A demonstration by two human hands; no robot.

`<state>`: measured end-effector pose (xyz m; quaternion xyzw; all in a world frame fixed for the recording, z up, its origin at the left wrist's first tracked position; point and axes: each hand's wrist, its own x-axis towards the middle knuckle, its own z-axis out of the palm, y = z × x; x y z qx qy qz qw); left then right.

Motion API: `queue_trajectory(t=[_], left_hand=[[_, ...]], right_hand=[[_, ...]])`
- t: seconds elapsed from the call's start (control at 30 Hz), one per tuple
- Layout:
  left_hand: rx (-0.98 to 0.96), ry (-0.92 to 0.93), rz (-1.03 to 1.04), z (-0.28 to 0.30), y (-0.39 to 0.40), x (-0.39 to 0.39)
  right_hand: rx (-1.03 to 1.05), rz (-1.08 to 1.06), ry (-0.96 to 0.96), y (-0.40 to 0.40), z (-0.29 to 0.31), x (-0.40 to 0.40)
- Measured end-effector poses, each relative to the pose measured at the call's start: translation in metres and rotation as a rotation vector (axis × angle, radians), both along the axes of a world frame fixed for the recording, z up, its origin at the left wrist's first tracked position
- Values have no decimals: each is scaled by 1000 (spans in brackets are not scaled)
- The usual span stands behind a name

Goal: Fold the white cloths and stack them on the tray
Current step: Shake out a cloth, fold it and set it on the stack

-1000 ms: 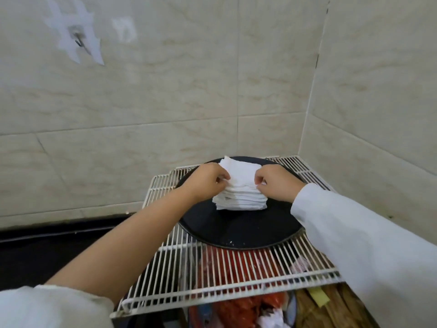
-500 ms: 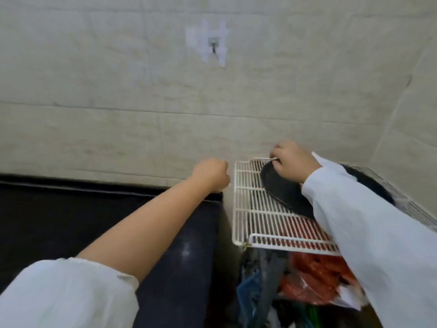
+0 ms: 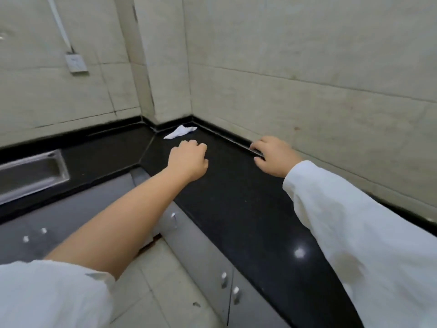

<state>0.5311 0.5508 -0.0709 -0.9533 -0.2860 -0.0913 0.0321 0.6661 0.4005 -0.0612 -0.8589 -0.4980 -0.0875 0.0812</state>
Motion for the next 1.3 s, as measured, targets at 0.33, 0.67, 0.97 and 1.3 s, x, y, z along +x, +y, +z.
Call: queue_trajectory(t=[0.33, 0.67, 0.97, 1.3], left_hand=[[-39, 51, 217, -16, 251, 29], [-150, 46, 244, -34, 469, 68], [-164, 152, 101, -60, 650, 127], [-371, 284, -30, -144, 727, 228]], right_hand=[[-33, 229, 107, 303, -28, 54], [-24, 154, 233, 520, -52, 113], [-50, -59, 267, 662, -88, 148], [-221, -179, 377, 728, -163, 226]])
